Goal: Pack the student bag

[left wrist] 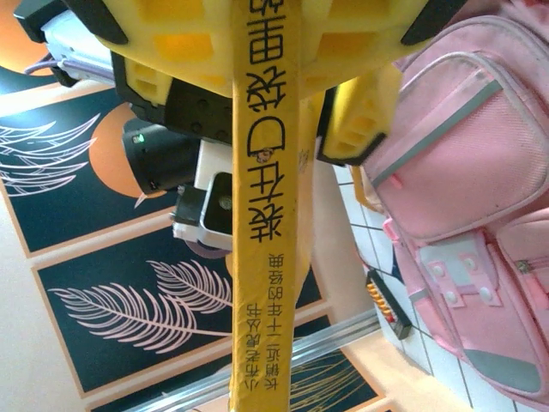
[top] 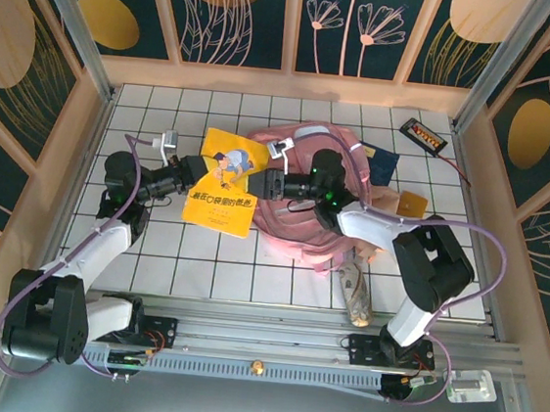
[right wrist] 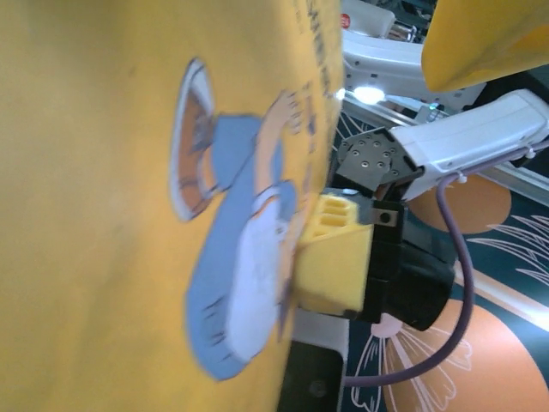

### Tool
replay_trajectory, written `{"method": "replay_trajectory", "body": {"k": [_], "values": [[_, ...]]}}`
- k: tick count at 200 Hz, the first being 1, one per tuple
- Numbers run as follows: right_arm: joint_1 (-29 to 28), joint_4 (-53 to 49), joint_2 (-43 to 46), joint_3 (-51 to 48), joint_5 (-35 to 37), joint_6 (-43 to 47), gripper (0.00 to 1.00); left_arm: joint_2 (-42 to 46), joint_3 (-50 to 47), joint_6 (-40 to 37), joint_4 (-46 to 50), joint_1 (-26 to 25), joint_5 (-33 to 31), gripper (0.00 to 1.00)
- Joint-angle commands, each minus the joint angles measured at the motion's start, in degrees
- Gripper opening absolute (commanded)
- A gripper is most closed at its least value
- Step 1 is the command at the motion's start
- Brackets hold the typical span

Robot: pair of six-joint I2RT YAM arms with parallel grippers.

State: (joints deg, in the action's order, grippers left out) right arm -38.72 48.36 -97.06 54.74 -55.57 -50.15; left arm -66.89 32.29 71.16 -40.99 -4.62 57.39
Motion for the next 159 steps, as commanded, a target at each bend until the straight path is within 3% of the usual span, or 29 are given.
{"method": "replay_trajectory", "body": {"k": [1, 22, 42, 75, 109, 159], "values": [[0.3, 5.0, 5.5, -3.2, -1.0, -1.6, 0.93, -0.5, 2.5, -3.6, 0.5, -0.4, -1.4, 0.00], [0.2, 4.3, 9.5, -5.4, -0.6, -2.4, 0.94, -1.9, 3.3, -4.5, 1.5, -0.3, -2.1, 0.00], [-0.2, -0.2, 12.0, -7.3, 1.0, -2.0, 0.99, -3.5, 3.6, -0.7, -3.3, -0.5, -2.5, 0.00], [-2.7, -5.0, 11.5, -11.5, 5.8, -1.9, 0.99, -4.5, 5.0, 5.3, -9.9, -0.5, -3.3, 0.00], [-5.5, 3.5, 8.5, -13.1, 6.2, -6.9, 0.99, -4.0, 6.6, 5.6, -8.9, -0.5, -3.7, 0.00], [-8.5, 5.4, 6.2, -7.4, 5.6, -6.1, 0.99, -3.9, 4.2, 6.1, -10.2, -0.8, -4.4, 0.00]]}}
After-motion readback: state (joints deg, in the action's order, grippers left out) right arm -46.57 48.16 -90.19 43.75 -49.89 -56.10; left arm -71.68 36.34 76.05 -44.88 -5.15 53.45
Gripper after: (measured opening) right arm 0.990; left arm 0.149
